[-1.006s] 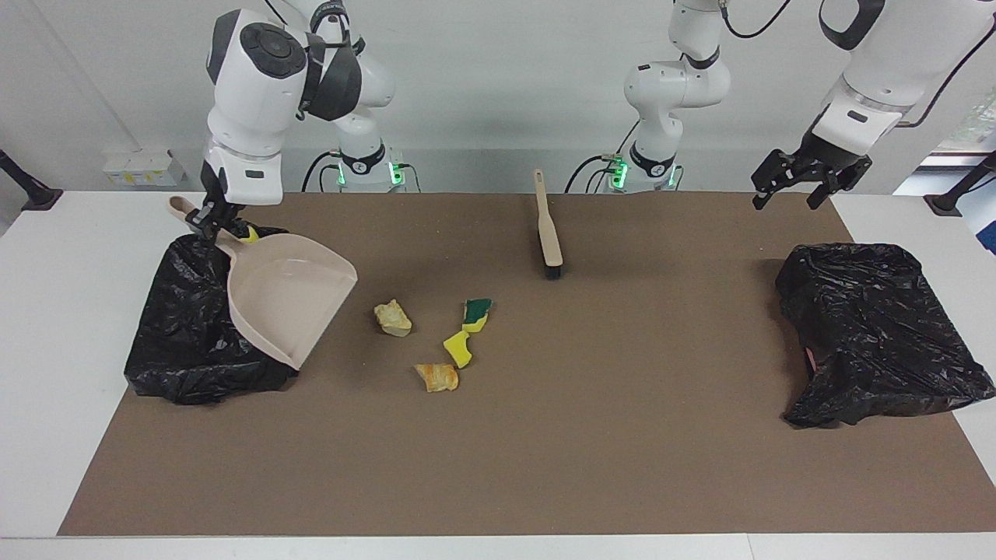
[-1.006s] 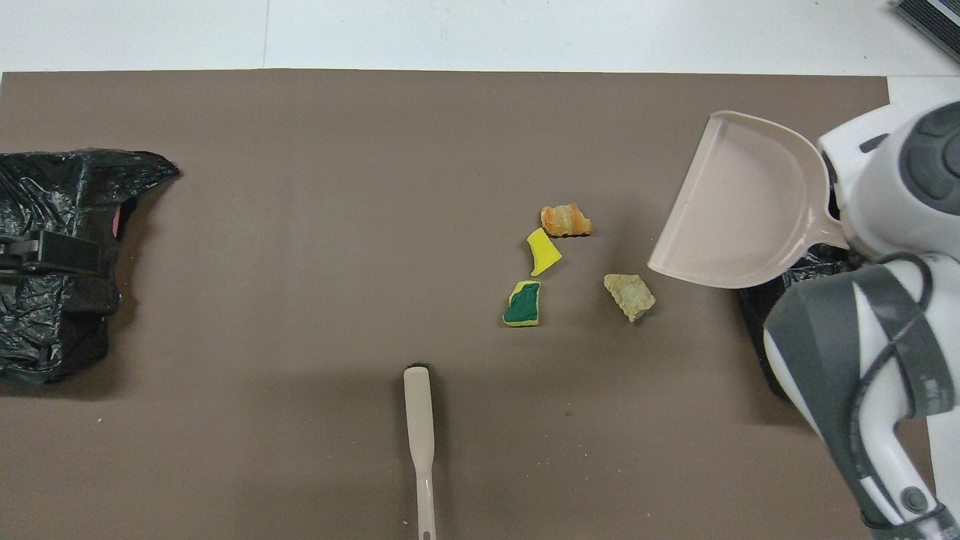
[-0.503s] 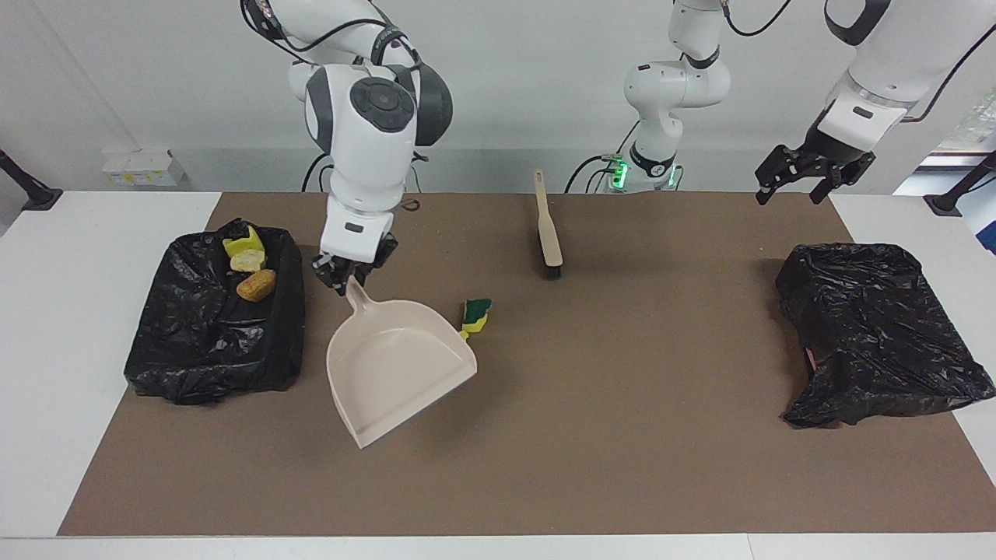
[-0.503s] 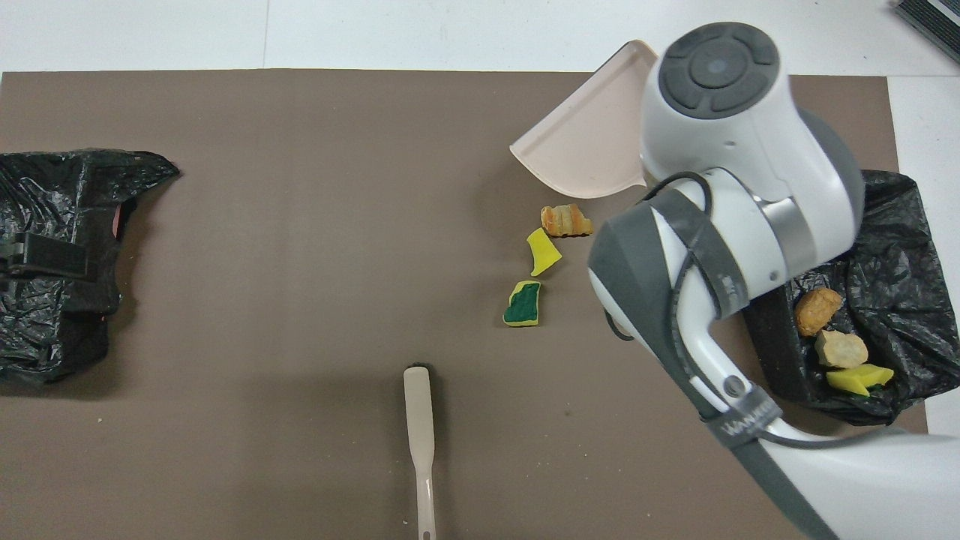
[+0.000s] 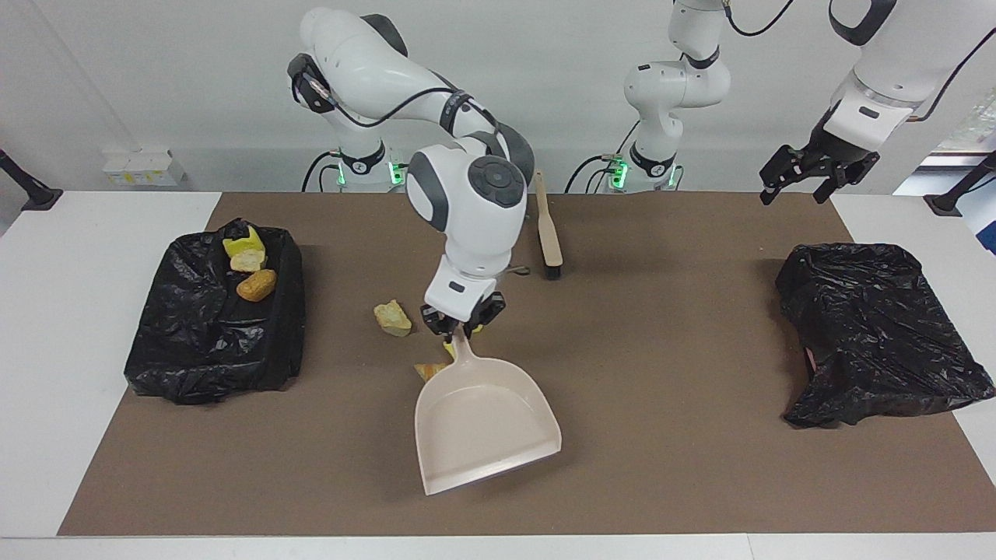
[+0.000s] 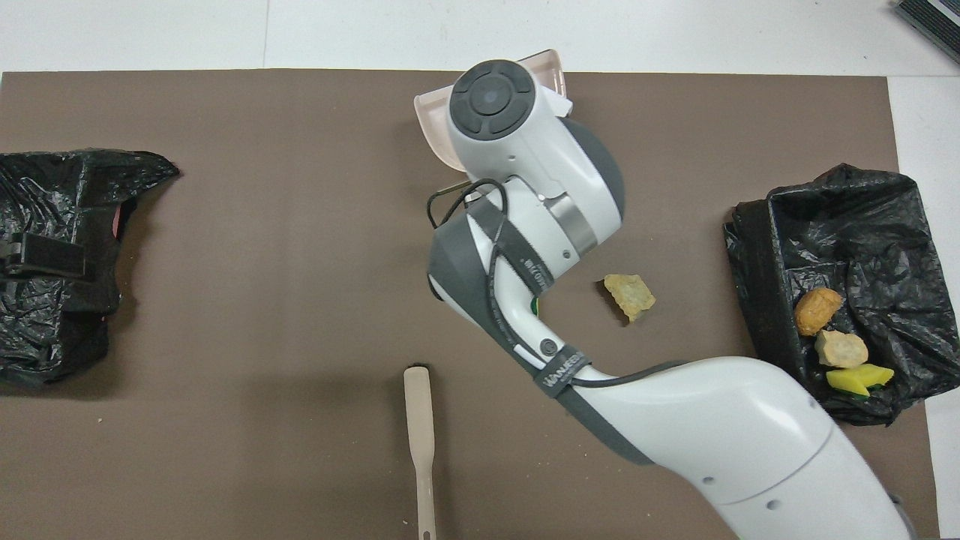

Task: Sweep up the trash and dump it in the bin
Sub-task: 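Lift the dustpan out and carry it back to the table center with the right gripper, then set the dustpan down on the table and withdraw the right gripper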

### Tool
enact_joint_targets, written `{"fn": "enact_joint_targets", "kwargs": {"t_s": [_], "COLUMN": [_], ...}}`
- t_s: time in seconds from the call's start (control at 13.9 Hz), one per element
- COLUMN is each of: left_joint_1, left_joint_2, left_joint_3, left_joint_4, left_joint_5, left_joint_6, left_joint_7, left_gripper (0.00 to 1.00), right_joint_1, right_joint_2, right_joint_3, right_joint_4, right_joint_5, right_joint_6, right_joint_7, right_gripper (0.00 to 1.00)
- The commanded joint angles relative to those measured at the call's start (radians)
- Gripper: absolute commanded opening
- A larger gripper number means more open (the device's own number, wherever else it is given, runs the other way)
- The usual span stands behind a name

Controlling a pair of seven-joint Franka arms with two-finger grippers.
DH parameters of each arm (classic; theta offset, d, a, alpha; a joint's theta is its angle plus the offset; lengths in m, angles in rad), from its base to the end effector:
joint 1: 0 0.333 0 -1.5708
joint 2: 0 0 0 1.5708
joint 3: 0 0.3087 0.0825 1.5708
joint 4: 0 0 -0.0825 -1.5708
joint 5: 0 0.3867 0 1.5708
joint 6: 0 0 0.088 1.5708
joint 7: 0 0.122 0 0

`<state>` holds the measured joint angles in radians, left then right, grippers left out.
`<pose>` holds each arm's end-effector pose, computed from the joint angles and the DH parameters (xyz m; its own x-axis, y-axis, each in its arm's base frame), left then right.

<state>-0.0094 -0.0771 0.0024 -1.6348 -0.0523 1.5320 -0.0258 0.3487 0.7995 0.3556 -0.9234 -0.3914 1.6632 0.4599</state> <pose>0.5288 -0.0102 0.6106 0.9995 0.0167 -0.0270 0.0181 -0.9985 0.0518 0.6564 0.3745 0.4043 0.9815 0.1878 0.0385 0.1812 -0.9744 0.1327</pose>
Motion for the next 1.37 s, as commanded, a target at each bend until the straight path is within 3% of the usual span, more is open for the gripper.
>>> {"fn": "enact_joint_targets", "kwargs": {"t_s": [0.0, 0.43, 0.86, 0.93, 1.01, 1.29], "left_joint_1": [-0.012, -0.012, -0.012, -0.012, -0.012, -0.011], "left_joint_2": [-0.007, -0.007, -0.007, -0.007, -0.007, -0.007], "left_joint_3": [0.007, 0.007, 0.007, 0.007, 0.007, 0.007], "left_joint_4": [-0.002, -0.002, -0.002, -0.002, -0.002, -0.002], "left_joint_5": [0.023, 0.023, 0.023, 0.023, 0.023, 0.023], "left_joint_6": [-0.009, -0.009, -0.009, -0.009, -0.009, -0.009], "left_joint_7": [-0.003, -0.003, -0.003, -0.005, -0.005, -0.003], "left_gripper": [1.0, 1.0, 1.0, 1.0, 1.0, 1.0], "right_joint_1": [0.03, 0.121, 0.127, 0.127, 0.13, 0.136], "right_joint_2": [0.078, 0.131, 0.138, 0.138, 0.136, 0.103], "right_joint_3": [0.0, -0.007, -0.01, -0.01, -0.01, -0.007], "right_joint_4": [0.098, 0.089, 0.028, 0.028, 0.026, 0.025], "right_joint_5": [0.159, 0.184, 0.175, 0.175, 0.175, 0.192], "right_joint_6": [0.068, 0.133, 0.161, 0.158, 0.155, 0.121], "right_joint_7": [0.164, 0.296, 0.289, 0.289, 0.29, 0.305], "right_gripper": [0.0, 0.0, 0.02, 0.1, 0.29, 0.53]}}
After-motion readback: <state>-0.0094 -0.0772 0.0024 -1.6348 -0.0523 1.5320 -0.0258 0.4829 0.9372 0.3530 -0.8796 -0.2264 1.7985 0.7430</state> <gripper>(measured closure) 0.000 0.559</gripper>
